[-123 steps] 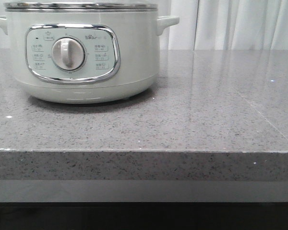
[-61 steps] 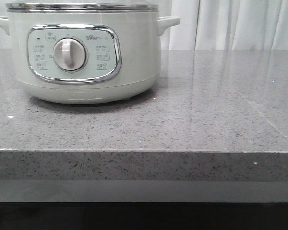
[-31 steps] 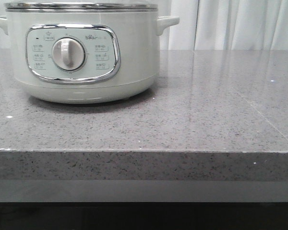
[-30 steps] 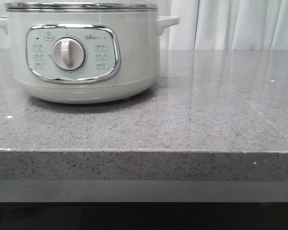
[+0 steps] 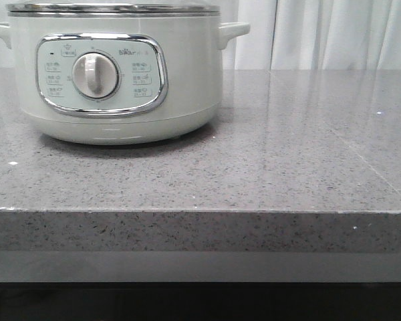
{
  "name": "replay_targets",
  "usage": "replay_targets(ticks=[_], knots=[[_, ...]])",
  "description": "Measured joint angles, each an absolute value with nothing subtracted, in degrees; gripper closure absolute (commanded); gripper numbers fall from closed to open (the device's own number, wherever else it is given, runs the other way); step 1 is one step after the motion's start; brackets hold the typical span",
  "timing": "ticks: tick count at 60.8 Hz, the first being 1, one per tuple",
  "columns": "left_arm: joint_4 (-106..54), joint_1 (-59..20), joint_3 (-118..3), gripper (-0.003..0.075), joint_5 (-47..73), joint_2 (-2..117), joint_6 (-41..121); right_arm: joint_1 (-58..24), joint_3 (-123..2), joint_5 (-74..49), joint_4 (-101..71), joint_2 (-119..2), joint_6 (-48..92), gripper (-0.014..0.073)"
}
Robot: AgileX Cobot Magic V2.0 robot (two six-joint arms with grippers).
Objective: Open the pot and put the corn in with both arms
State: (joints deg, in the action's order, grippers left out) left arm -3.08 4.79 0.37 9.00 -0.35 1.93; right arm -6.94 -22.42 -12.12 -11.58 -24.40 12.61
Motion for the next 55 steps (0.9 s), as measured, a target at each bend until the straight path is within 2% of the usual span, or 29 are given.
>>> replay_targets(ticks=[27, 55], knots=[[-3.11, 4.79, 0.37, 0.0738, 8.90, -0.35, 1.93, -6.64, -20.09, -9.32, -11.19, -23.57, 12.61, 0.0654], [-3.11, 4.79, 0.37, 0.0738, 8.90, -0.35, 1.93, -0.95, 0.92, -8.56, -9.15, -2.55, 4.98, 0.0654]])
